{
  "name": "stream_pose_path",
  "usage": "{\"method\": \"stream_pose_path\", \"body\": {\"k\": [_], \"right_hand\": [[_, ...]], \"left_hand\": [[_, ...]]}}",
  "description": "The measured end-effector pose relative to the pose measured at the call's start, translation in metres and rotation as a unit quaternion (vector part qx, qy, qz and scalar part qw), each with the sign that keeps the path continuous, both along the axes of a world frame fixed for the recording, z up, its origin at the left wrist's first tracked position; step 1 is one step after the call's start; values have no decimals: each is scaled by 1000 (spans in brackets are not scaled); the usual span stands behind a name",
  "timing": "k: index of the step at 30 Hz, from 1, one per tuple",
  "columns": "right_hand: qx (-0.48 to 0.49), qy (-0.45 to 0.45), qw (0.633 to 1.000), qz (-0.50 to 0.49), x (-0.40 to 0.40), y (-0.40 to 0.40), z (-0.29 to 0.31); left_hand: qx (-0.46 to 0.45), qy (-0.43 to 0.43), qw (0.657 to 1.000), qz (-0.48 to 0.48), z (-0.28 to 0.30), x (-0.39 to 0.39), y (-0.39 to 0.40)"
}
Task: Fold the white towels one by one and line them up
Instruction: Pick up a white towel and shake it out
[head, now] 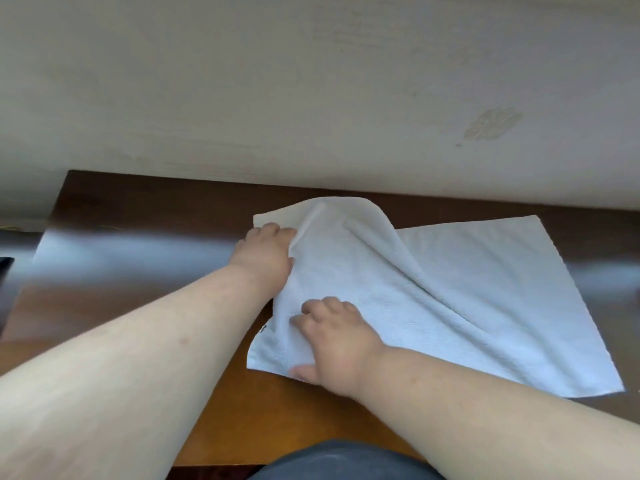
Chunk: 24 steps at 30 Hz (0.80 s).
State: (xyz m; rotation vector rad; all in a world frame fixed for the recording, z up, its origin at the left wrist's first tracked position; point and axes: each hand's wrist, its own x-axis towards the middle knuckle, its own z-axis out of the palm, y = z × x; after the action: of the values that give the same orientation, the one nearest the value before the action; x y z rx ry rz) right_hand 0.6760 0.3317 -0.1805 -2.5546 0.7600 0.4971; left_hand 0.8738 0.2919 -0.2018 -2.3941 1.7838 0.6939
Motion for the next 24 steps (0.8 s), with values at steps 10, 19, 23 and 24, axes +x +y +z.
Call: {"method": "stream_pose_path", "body": {"k": [10, 19, 23, 24], "right_hand": [[22, 91, 989, 115, -11, 24, -2], [-69, 48, 984, 157, 18, 46, 5], [-99, -8, 961, 258, 21, 59, 9], [-91, -13, 957, 277, 23, 65, 9]], "left_hand": [[118, -39, 992, -34, 5, 18, -17], [-6, -71, 995, -64, 0, 0, 7], [-2, -81, 995, -50, -1, 2, 23], [-5, -79, 996, -44, 0, 1, 27]]}}
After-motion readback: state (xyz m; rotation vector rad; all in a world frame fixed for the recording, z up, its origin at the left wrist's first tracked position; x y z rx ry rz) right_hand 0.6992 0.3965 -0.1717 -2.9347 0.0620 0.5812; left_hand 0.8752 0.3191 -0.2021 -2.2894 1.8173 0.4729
